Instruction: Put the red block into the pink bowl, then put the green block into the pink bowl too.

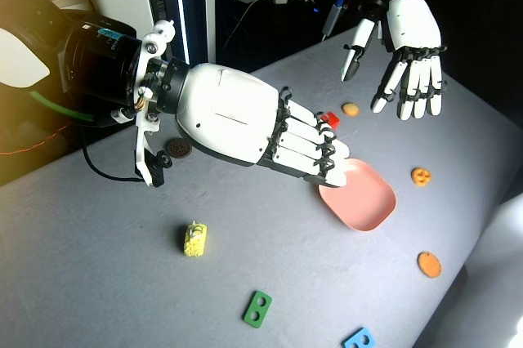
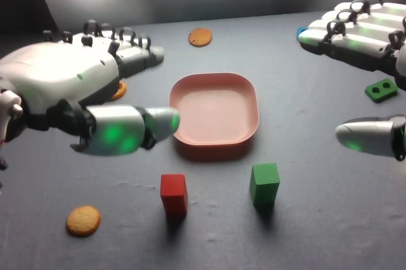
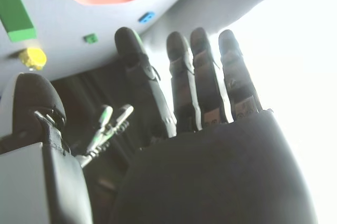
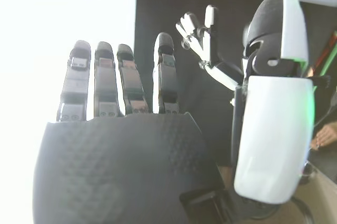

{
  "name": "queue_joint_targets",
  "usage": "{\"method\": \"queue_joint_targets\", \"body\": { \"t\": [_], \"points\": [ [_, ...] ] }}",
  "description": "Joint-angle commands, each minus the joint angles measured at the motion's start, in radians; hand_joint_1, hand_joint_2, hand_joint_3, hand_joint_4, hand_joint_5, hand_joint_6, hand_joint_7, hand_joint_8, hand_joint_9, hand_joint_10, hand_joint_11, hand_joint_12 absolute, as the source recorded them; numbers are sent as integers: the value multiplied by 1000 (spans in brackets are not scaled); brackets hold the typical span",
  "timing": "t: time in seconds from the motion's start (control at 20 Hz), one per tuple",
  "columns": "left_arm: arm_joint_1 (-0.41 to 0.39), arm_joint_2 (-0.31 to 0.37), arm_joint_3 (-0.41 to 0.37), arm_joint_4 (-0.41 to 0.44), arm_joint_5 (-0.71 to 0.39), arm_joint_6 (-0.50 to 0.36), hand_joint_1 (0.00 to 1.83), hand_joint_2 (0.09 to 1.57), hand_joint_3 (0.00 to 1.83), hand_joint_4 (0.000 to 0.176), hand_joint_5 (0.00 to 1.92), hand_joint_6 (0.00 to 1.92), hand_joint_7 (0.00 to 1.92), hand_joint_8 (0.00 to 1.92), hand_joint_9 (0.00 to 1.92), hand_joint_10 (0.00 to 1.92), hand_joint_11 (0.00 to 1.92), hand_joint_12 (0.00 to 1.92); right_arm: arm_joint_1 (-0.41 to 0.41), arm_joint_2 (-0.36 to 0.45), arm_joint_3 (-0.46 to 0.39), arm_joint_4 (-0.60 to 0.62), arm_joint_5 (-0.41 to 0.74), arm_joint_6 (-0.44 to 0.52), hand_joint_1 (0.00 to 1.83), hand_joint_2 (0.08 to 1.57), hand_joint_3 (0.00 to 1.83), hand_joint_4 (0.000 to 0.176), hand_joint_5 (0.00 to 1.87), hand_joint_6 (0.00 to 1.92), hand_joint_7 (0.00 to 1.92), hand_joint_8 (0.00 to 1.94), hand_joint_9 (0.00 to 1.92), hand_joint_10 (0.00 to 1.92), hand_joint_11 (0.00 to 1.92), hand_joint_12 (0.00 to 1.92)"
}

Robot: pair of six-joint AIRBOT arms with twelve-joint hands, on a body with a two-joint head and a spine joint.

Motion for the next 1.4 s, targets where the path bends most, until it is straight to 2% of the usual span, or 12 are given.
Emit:
{"method": "queue_joint_targets", "body": {
  "t": [0.0, 0.4, 0.45, 0.7, 0.75, 0.8, 0.85, 0.9, 0.95, 1.1, 1.2, 1.35],
  "points": [
    [-9, 8, 7, 35, -68, -2, 1, 1273, 18, 0, 72, 1, 67, 0, 21, 1, 0, 5, 15, 9, -5, 14, 114, 2, 0, 1195, 18, 0, 78, 11, 55, 10, 25, 8, 29, 17],
    [26, -1, 0, 38, -60, 9, 2, 1252, 0, 0, 126, 0, 142, 0, 94, 2, 45, 50, 14, 8, -6, 61, 63, 59, 0, 1214, 11, 0, 74, 4, 46, 7, 8, 3, 12, 6],
    [32, -9, 1, 36, -60, 14, 13, 1228, 16, 0, 136, 0, 149, 0, 100, 0, 8, 164, 14, 8, -6, 85, 63, 59, 0, 1214, 9, 0, 92, 10, 73, 16, 33, 12, 40, 19],
    [86, -76, 12, 35, -96, 14, 104, 971, 0, 0, 138, 2, 5, 0, 0, 0, 0, 0, 14, 8, -6, 125, 57, 60, 0, 1219, 6, 0, 124, 17, 99, 18, 47, 14, 25, 15],
    [102, -98, 12, 35, -124, 14, 174, 907, 0, 0, 162, 2, 0, 0, 0, 0, 0, 0, 14, 8, -6, 125, 53, 60, 6, 1186, 0, 28, 99, 4, 84, 9, 59, 15, 4, 2],
    [113, -111, 12, 34, -140, 14, 209, 893, 0, 0, 171, 4, 0, 0, 0, 0, 0, 0, 14, 8, -6, 125, 52, 60, 8, 1167, 0, 118, 89, 0, 65, 1, 49, 9, 0, 0],
    [128, -131, 11, 34, -167, 14, 285, 880, 0, 16, 220, 21, 0, 0, 0, 0, 0, 0, 14, 8, -6, 125, 52, 60, 8, 1136, 0, 164, 64, 0, 12, 0, 9, 1, 0, 0],
    [141, -149, 11, 34, -190, 14, 289, 865, 0, 42, 235, 9, 0, 0, 0, 0, 0, 0, 14, 8, -6, 125, 51, 60, 1, 1103, 0, 174, 53, 1, 2, 0, 1, 0, 0, 0],
    [152, -161, 9, 34, -208, 14, 346, 861, 0, 45, 253, 12, 0, 0, 0, 0, 0, 0, 14, 8, -6, 125, 51, 60, 25, 1075, 0, 176, 60, 5, 0, 0, 0, 0, 0, 0],
    [185, -193, 6, 31, -267, 14, 485, 861, 0, 7, 288, 15, 0, 0, 0, 0, 0, 0, 12, 8, -6, 125, 51, 59, 0, 1057, 0, 176, 6, 2, 0, 0, 0, 0, 0, 0],
    [205, -216, 6, 24, -305, 14, 538, 855, 0, 0, 360, 14, 0, 0, 0, 0, 0, 0, 12, 8, -6, 124, 51, 59, 0, 1053, 0, 176, 0, 0, 0, 0, 0, 0, 0, 0],
    [230, -244, 8, 19, -350, 14, 642, 844, 0, 19, 367, 5, 0, 0, 0, 0, 0, 0, 12, 8, -6, 124, 51, 59, 0, 1052, 0, 176, 15, 6, 0, 0, 0, 0, 0, 0]
  ]
}}
